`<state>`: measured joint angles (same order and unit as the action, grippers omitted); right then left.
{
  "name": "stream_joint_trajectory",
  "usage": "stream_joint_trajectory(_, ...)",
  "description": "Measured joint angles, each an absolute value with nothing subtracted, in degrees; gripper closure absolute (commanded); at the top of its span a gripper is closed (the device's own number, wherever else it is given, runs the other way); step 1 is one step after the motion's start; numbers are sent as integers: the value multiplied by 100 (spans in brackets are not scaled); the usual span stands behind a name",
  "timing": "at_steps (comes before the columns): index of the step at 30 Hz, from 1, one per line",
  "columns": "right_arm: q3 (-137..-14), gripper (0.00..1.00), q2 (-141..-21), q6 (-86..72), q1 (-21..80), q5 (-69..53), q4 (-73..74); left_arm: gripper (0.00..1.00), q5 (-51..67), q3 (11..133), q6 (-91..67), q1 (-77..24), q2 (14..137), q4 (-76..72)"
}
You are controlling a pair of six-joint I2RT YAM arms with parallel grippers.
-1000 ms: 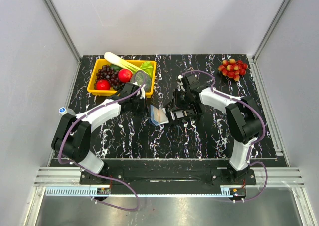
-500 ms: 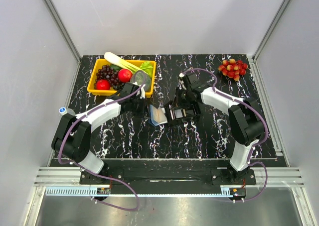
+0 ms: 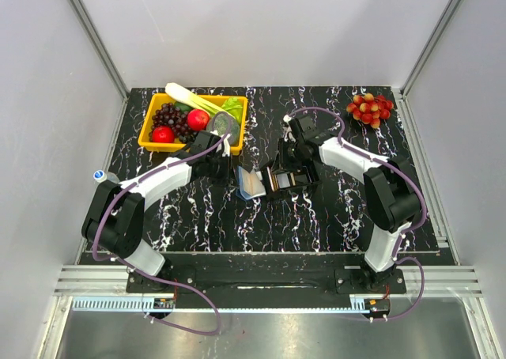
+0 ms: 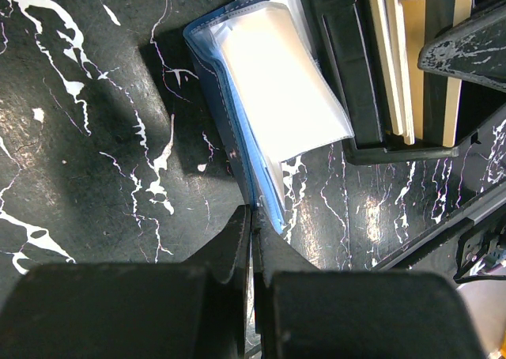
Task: Put the credit cards into the card holder
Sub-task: Pick up the credit card from the storage box.
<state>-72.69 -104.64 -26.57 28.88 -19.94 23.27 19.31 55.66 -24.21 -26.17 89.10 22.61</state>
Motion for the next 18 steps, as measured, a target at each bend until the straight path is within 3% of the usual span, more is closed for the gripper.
stream_joint_trajectory(4, -7338, 81, -10464, -2655, 2888, -2226, 2335, 100, 1933, 5566, -2421, -2617, 8910, 2261)
stream_joint_trajectory(9, -7360, 100, -10464, -2624, 2884, -2311, 2346, 100, 1935, 5566, -2421, -2617, 8910, 2261)
stream_joint_trajectory(18, -7380, 100, -10464, -2545, 2893, -1870, 2547, 100, 1968, 5566, -2423, -2617, 8910, 2257)
